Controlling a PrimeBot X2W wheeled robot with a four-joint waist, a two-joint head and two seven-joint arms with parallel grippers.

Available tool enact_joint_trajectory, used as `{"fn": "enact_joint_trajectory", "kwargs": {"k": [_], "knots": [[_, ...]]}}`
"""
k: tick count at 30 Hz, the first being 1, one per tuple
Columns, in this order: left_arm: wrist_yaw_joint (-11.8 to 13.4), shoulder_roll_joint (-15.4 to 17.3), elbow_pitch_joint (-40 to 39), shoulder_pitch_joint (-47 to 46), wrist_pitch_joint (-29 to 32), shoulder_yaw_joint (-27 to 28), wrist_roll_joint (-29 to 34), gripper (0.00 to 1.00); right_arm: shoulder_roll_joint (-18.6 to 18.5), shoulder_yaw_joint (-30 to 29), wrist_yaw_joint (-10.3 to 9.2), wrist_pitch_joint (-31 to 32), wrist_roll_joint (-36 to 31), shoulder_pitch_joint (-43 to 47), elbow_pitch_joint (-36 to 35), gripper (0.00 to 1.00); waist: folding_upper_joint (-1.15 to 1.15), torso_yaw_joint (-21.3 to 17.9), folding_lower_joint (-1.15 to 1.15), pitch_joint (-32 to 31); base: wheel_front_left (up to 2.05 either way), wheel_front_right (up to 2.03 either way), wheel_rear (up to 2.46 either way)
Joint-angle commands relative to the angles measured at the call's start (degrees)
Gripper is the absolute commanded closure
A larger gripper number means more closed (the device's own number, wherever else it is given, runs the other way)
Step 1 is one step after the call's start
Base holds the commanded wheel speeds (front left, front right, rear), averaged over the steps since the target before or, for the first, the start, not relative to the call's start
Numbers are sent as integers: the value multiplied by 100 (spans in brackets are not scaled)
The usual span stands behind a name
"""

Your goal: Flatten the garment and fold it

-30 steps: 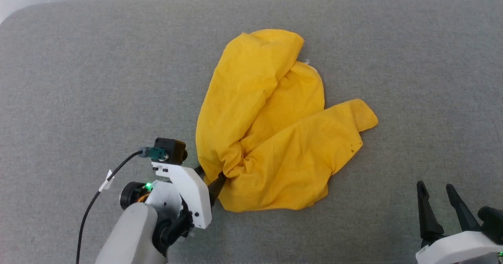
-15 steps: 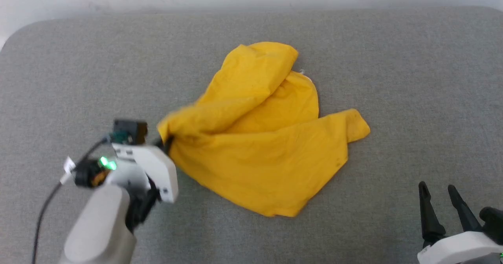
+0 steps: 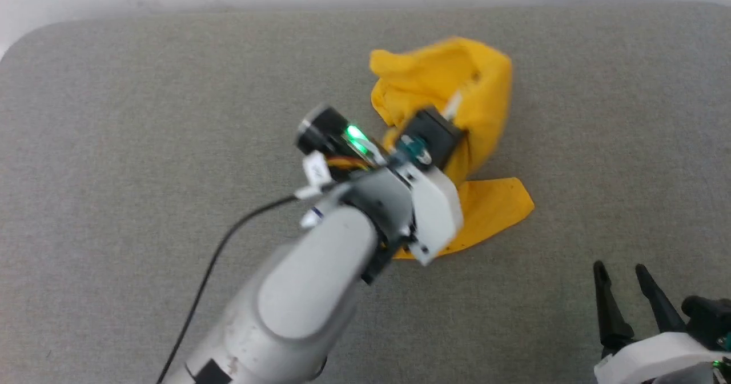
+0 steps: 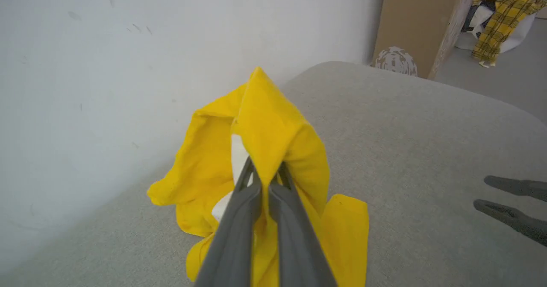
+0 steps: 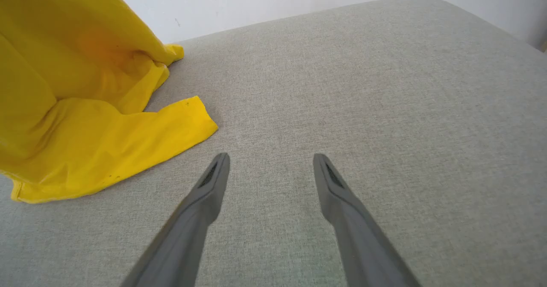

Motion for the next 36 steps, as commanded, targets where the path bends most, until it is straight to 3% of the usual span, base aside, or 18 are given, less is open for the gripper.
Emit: {"fn": "enact_joint_trajectory", "kwargs": {"k": [1, 3, 4, 6, 7, 13, 19, 22, 28, 36], "knots": [[-40, 19, 146, 68, -15, -168, -25, 100, 10, 39, -5, 2, 19, -86, -16, 0, 0, -87, 0, 81, 0, 0, 0], [2, -3, 430, 221, -98, -522, -93, 100, 10, 95, -5, -6, 43, -136, 16, 0, 0, -164, 0, 144, 0, 0, 0], [30, -6, 528, 307, -167, -689, -172, 82, 10, 122, -5, -18, 59, -159, 38, 0, 0, -201, 0, 166, 0, 0, 0], [97, -9, 686, 503, -299, -1020, -433, 21, 10, 155, -5, -53, 88, -196, 89, 0, 0, -251, 0, 215, 0, 0, 0], [137, -10, 756, 588, -343, -1156, -592, 0, 10, 154, -5, -75, 100, -209, 119, 0, 0, -257, 0, 235, 0, 0, 0], [470, -11, 769, 590, -795, -1554, -1317, 0, 11, 89, -5, -148, 112, -263, 278, 0, 0, -138, 0, 270, 0, 0, 0], [718, -3, 545, 235, -1145, -1295, -1702, 0, 11, 27, -5, -145, 79, -266, 308, 0, 0, 116, 0, 175, 0, 0, 0], [767, 233, 434, 85, -1108, -1196, -1626, 0, 11, -6, -5, -115, 60, -237, 282, 0, 0, 237, 0, 134, 0, 0, 0], [535, 806, 389, -67, -275, -1278, -1693, 0, 11, -6, -5, -51, 37, -216, 223, 0, 0, 377, 0, 138, 0, 0, 0], [114, 916, 406, -282, 101, -1574, -1690, 0, 11, 81, -5, -26, 47, -278, 197, 0, 0, 334, 0, 254, 0, 0, 0]]}}
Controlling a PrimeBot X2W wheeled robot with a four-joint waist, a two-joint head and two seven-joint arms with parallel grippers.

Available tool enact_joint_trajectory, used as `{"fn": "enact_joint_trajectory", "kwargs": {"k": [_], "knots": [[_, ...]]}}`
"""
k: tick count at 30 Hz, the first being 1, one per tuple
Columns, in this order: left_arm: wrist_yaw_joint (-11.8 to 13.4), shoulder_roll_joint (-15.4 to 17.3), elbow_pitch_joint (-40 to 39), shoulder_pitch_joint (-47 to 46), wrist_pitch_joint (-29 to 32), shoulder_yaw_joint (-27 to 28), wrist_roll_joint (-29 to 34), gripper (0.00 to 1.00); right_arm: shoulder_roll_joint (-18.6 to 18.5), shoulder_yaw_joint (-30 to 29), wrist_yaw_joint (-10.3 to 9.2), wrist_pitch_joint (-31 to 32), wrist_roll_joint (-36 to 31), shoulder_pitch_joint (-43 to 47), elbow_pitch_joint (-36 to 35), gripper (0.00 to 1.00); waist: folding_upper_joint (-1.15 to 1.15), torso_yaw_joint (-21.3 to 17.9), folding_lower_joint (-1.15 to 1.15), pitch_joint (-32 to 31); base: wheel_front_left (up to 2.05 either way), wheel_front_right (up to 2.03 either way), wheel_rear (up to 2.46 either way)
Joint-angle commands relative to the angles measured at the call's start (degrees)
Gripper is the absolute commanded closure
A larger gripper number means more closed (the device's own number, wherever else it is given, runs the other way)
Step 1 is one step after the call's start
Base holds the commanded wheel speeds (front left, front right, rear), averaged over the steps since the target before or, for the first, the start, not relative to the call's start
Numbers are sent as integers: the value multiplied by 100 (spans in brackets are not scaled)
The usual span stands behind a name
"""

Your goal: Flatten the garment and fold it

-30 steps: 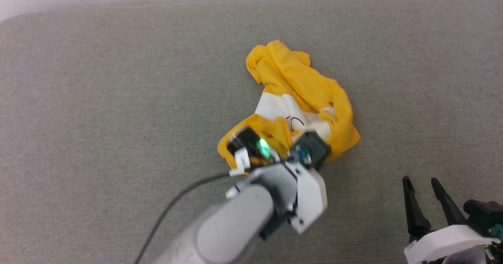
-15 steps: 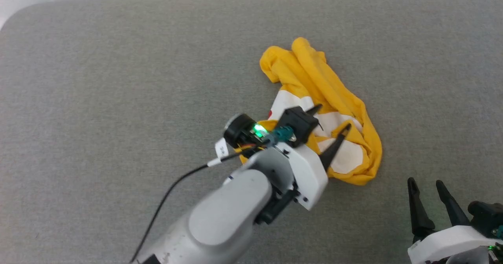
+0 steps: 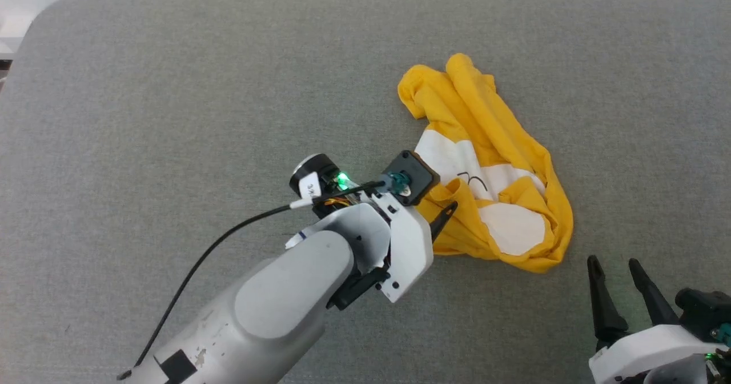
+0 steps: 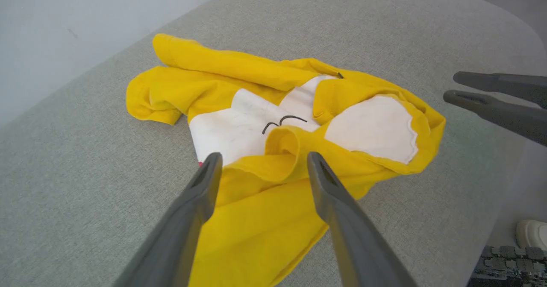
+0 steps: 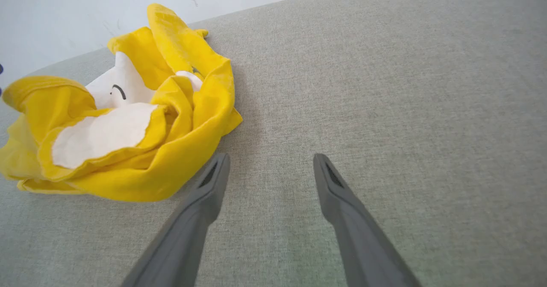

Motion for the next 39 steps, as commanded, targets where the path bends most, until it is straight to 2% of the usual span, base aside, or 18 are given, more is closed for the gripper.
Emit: {"fn": "enact_joint_trajectory", "kwargs": {"k": [1, 11, 12, 13, 14, 22, 25, 29, 33, 36, 39], "knots": [[-30, -18, 22, -100, 9, -39, 43, 0, 8, 10, -5, 20, -26, -95, -33, 0, 0, -42, 0, 31, 0, 0, 0], [-277, -67, 869, -348, 23, -538, 320, 0, 8, 80, -5, -33, 31, -170, 72, 0, 0, -398, 0, 56, 0, 0, 0], [-299, -84, 953, -328, 16, -541, 262, 6, 8, 82, -5, -48, 41, -170, 88, 0, 0, -425, 0, 49, 0, 0, 0], [-310, -99, 1017, -320, -23, -526, 216, 76, 8, 82, -5, -61, 47, -167, 101, 0, 0, -445, 0, 41, 0, 0, 0], [-318, -107, 1075, -320, -55, -522, 191, 100, 8, 74, -5, -73, 53, -161, 112, 0, 0, -457, 0, 32, 0, 0, 0], [-291, -238, 1071, -453, -572, -253, -38, 100, 8, -39, -5, -122, 50, -64, 184, 0, 0, -314, 0, -130, 0, 0, 0], [-179, -295, 855, -504, -856, 127, -323, 100, 8, -45, -5, -106, 27, -36, 165, 0, 0, -193, 0, -215, 0, 0, 0], [110, -210, 420, -513, -1136, 889, -871, 100, 8, -56, -5, -57, -2, 10, 109, 0, 0, -59, 0, -299, 0, 0, 0], [621, 289, -109, -343, -1326, 1675, -1178, 100, 8, -65, -5, -15, -8, 71, 52, 0, 0, 8, 0, -329, 0, 0, 0], [1230, 776, -506, 36, -1686, 2372, -1262, 100, 8, -64, -5, 11, -7, 126, 19, 0, 0, 32, 0, -305, 0, 0, 0], [1834, 1117, -770, 689, -1995, 3012, -1414, 100, 8, -77, -5, 37, -15, 169, -8, 0, 0, 67, 0, -257, 0, 0, 0]]}}
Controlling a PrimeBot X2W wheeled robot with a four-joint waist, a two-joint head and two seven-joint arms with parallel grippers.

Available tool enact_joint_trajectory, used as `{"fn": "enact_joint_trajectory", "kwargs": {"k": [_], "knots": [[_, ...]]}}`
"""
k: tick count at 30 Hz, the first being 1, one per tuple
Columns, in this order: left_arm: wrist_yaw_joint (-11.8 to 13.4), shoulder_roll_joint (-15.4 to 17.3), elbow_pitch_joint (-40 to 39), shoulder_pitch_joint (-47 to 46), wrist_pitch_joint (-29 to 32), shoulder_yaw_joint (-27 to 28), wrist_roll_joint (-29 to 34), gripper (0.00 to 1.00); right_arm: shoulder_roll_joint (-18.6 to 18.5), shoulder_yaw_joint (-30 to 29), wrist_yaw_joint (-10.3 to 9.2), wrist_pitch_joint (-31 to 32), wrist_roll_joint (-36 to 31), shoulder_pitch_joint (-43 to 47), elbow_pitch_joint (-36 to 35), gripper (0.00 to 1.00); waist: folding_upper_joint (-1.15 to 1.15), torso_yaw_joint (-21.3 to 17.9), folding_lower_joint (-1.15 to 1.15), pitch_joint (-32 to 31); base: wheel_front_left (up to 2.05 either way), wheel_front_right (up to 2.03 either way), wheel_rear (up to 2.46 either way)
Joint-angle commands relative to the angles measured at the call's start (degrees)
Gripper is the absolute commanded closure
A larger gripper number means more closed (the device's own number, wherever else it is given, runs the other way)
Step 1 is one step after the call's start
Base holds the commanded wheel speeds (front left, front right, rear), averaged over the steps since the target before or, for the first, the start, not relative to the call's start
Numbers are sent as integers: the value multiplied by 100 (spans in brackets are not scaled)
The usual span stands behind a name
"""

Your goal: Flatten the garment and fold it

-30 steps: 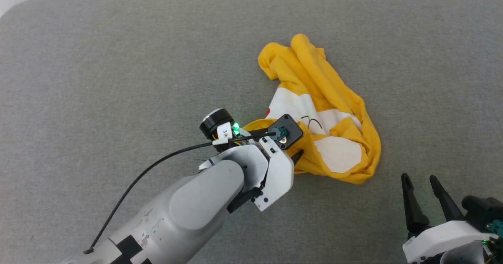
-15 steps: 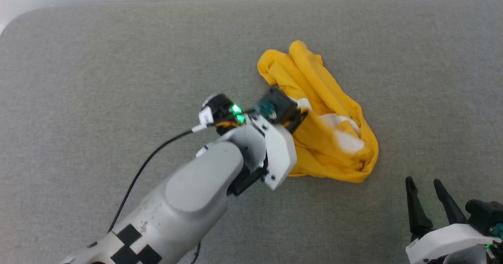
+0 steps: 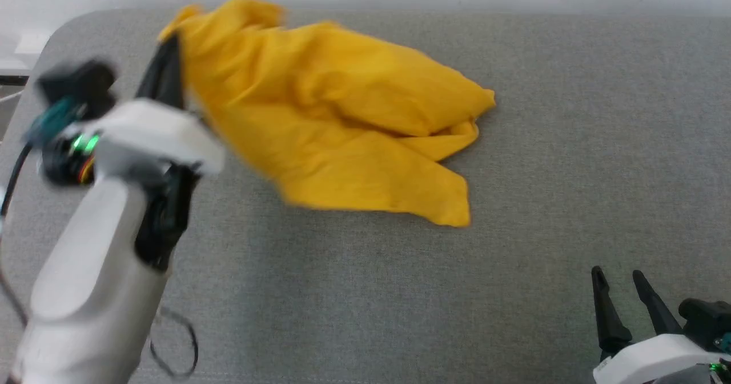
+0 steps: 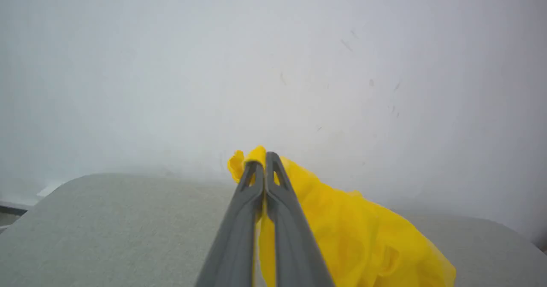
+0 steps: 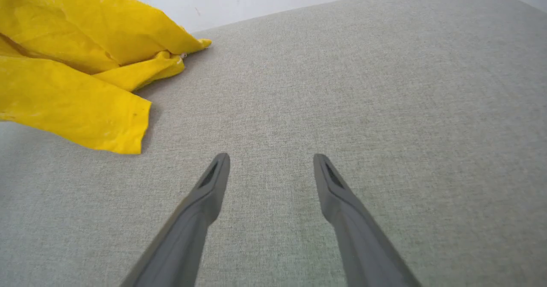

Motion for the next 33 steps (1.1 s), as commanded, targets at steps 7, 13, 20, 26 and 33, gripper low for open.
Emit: {"fn": "enact_joint_trajectory", "kwargs": {"k": [7, 13, 20, 26, 33], "knots": [[1029, -180, -177, 2024, -449, 818, -632, 100, 11, -46, -5, 100, -70, 26, -125, 0, 0, 143, 1, 173, 0, 0, 0], [962, -678, -52, 2383, -774, 934, -953, 0, 11, -75, -5, 184, -135, -42, -235, 0, 0, 261, 1, 256, 0, 0, 0], [415, -571, -334, 2235, -1090, 677, -531, 0, 11, -65, -5, 251, -159, -49, -304, 0, 0, 297, 1, 258, 0, 0, 0], [40, -580, -1631, 2416, -1230, 942, 998, 0, 11, -64, -5, 240, -136, -59, -349, 0, 0, 256, 1, 298, 0, 0, 0], [-405, -865, -2195, 3290, -1233, 1195, 2498, 0, 11, -14, -5, 194, -115, -77, -417, 0, 0, 163, 1, 270, 0, 0, 0]]}}
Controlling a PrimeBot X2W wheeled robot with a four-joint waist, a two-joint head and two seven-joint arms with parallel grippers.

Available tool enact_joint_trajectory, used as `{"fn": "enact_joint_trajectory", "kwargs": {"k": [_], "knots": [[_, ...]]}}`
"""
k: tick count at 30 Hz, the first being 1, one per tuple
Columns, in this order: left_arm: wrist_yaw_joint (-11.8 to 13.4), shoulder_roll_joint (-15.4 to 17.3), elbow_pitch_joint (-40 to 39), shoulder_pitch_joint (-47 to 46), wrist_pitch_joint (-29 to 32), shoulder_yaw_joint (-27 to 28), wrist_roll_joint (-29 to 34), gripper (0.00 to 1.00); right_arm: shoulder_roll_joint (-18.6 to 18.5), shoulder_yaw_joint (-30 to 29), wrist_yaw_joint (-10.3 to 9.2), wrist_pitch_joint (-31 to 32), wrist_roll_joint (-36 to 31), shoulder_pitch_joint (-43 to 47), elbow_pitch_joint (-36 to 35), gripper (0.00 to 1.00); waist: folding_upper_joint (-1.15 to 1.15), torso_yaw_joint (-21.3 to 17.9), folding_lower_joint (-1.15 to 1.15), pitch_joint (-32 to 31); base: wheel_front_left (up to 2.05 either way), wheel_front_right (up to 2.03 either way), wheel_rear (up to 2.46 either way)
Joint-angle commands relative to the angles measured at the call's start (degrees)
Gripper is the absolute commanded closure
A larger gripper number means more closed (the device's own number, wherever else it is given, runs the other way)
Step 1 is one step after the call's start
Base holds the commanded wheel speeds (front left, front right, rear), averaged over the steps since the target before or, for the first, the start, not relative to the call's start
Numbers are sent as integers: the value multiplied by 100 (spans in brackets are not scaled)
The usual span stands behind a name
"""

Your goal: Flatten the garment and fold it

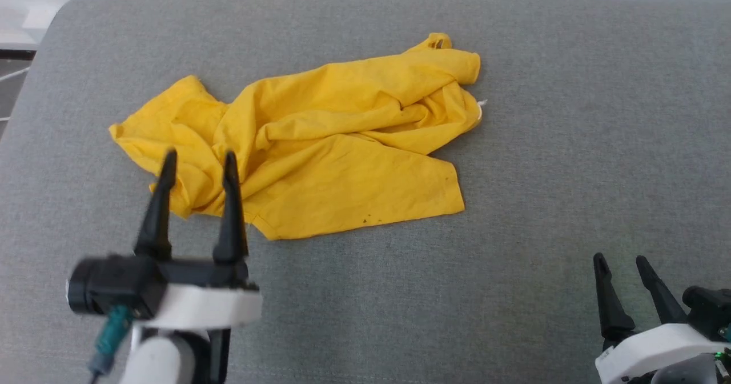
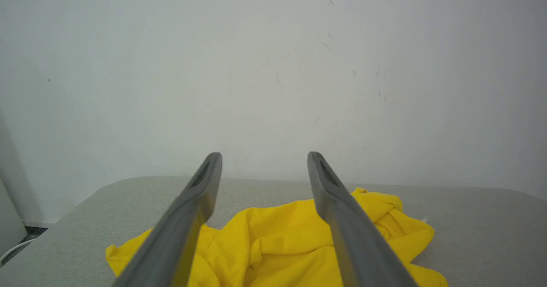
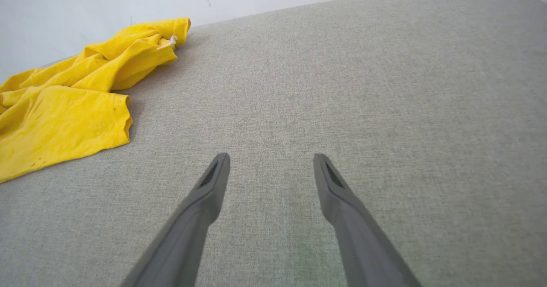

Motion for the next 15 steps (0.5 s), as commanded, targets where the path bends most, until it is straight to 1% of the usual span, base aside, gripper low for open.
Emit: {"fn": "enact_joint_trajectory", "kwargs": {"k": [1, 6, 11, 12, 15], "knots": [[-55, -51, 63, 197, -27, 46, 145, 0, 8, 11, -5, -36, 26, -62, -55, 0, 0, -23, 0, -30, 0, 0, 0], [-154, -394, 111, 596, -27, 296, 338, 0, 8, 6, -5, -75, 32, -34, -192, 0, 0, -5, 0, -94, 0, 0, 0], [-374, -625, 148, 697, -28, 453, 465, 0, 8, 42, -5, -10, -128, -104, -509, 0, 0, 110, 0, -99, 0, 0, 0], [-374, -625, 148, 697, -28, 453, 465, 0, 8, 42, -5, -10, -128, -104, -509, 0, 0, 110, 0, -99, 0, 0, 0], [-574, -756, 229, 633, -28, 610, 514, 0, 8, 218, -5, 261, -377, -377, -883, 0, 0, 221, 0, -59, 0, 0, 0]]}}
